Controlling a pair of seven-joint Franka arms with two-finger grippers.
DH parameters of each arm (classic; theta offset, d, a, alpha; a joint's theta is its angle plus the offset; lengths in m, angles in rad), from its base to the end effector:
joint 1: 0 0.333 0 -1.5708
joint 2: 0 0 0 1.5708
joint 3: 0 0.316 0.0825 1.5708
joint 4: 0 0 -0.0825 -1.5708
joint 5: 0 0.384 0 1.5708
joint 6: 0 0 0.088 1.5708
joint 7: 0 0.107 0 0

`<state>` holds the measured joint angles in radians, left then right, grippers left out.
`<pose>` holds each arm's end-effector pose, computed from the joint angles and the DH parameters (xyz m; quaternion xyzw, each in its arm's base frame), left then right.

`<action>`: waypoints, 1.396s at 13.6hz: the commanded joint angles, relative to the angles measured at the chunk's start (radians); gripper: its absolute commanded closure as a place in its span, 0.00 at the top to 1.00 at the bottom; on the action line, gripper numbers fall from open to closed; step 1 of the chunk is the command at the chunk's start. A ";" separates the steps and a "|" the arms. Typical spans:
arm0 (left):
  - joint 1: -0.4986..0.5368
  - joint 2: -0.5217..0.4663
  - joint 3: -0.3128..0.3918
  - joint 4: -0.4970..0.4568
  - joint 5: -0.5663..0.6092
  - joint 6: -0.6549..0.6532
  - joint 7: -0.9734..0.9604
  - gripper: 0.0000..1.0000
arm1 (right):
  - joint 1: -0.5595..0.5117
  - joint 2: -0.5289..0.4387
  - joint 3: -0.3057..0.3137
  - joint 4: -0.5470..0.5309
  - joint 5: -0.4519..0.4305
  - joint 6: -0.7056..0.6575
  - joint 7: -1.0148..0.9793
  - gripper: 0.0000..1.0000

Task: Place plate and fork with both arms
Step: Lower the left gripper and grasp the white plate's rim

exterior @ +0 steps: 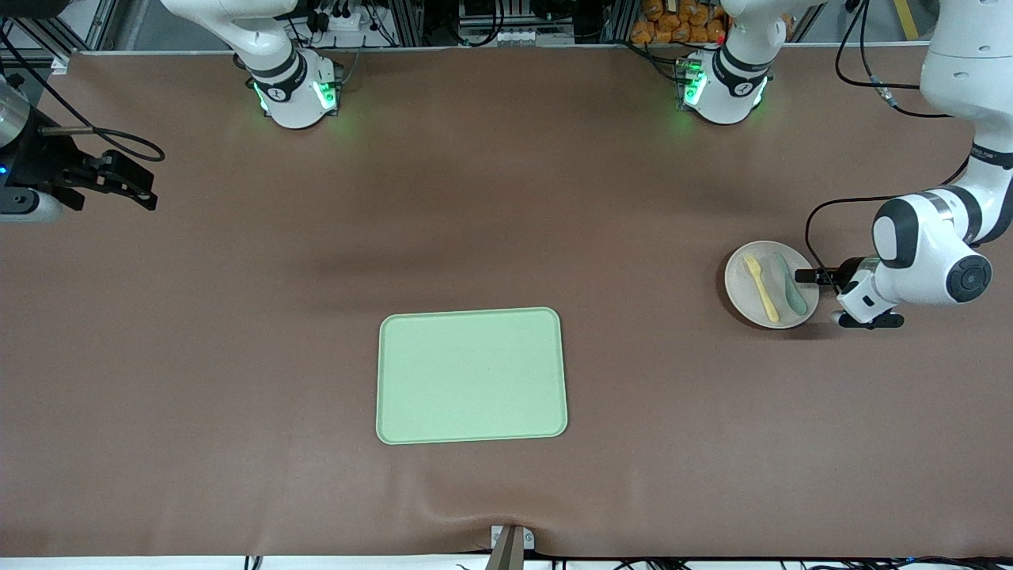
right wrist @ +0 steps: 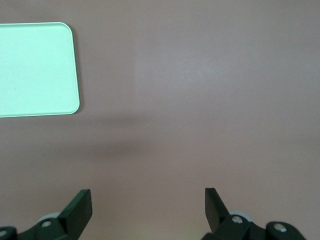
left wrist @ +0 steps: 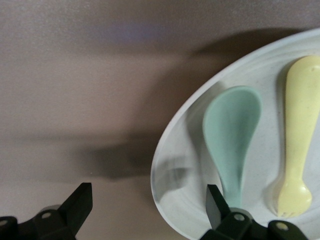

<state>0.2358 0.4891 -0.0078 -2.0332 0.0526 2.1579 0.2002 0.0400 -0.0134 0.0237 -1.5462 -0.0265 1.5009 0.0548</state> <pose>0.5407 0.1276 0.1771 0.9833 -0.0045 -0.1806 0.0219 0.5425 0.0317 0.6374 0.9998 0.0037 -0.0151 0.0143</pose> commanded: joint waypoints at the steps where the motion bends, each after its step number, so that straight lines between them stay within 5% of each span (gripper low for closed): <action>1: -0.001 0.003 -0.006 -0.002 0.001 0.014 0.018 0.80 | -0.008 0.010 0.004 0.020 0.007 -0.013 0.008 1.00; 5: -0.001 0.023 -0.038 0.001 0.000 0.077 0.018 0.08 | -0.008 0.009 0.004 0.020 0.007 -0.013 0.008 1.00; 6: -0.001 0.023 -0.043 0.001 0.000 0.085 0.018 0.00 | -0.008 0.009 0.002 0.020 0.007 -0.013 0.008 1.00; 19: 0.013 -0.027 -0.112 0.090 -0.046 0.076 0.024 0.00 | -0.009 0.010 0.002 0.021 0.007 -0.010 0.008 1.00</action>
<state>0.2354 0.4716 -0.1024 -1.9567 0.0394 2.2413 0.2148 0.0395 -0.0134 0.0219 -1.5462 -0.0265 1.5010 0.0548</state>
